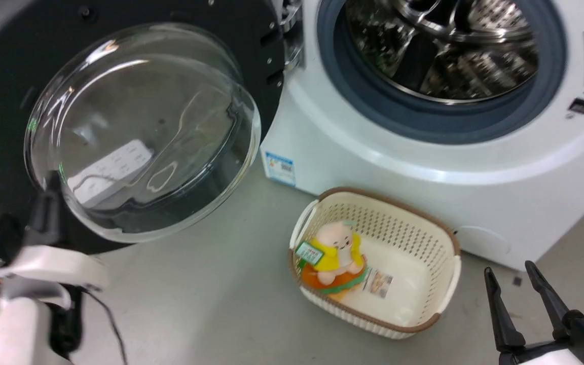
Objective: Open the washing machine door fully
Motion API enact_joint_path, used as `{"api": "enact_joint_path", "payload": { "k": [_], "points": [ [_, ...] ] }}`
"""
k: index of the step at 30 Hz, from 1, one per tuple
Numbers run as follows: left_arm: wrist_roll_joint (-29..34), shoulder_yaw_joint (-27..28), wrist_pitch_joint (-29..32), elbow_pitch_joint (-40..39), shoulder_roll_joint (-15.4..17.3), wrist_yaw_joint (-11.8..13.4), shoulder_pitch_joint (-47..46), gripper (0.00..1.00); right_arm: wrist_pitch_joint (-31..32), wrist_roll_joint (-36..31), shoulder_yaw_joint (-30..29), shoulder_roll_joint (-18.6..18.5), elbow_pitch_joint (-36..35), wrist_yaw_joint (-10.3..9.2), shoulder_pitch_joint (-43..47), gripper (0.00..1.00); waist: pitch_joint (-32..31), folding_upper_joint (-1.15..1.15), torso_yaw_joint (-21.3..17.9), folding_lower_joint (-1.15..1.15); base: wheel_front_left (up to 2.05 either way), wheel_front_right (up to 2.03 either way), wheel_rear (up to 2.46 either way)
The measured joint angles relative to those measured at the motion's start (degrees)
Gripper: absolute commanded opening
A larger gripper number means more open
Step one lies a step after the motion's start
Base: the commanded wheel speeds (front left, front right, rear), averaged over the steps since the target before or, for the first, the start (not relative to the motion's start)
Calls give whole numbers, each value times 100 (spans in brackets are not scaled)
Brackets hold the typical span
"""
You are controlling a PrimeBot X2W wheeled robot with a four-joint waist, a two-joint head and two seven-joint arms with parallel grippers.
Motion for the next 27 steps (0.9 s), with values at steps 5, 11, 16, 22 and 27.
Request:
{"api": "enact_joint_path", "payload": {
  "k": [5,11,16,22,27],
  "points": [
    [64,-310,118,-742,-287,58,354,0,-130,-2,-23,73,90,0,-102,100,-246,0,-242,0,0,0,0],
    [94,-615,393,-1606,-603,234,945,0,-265,-1,-54,127,152,0,-168,100,-514,0,-772,0,0,0,0],
    [171,-886,367,-1778,-762,303,1488,0,-331,-1,-16,155,159,0,-165,100,-670,0,-1384,0,0,0,0],
    [278,-1114,176,-1651,-964,310,1900,0,-366,141,-54,159,177,0,-97,100,-751,0,-1861,0,0,0,0],
    [387,-1215,42,-1444,-1172,334,2177,38,-379,235,-36,162,311,0,62,100,-806,0,-2347,1,0,0,0]
  ]
}}
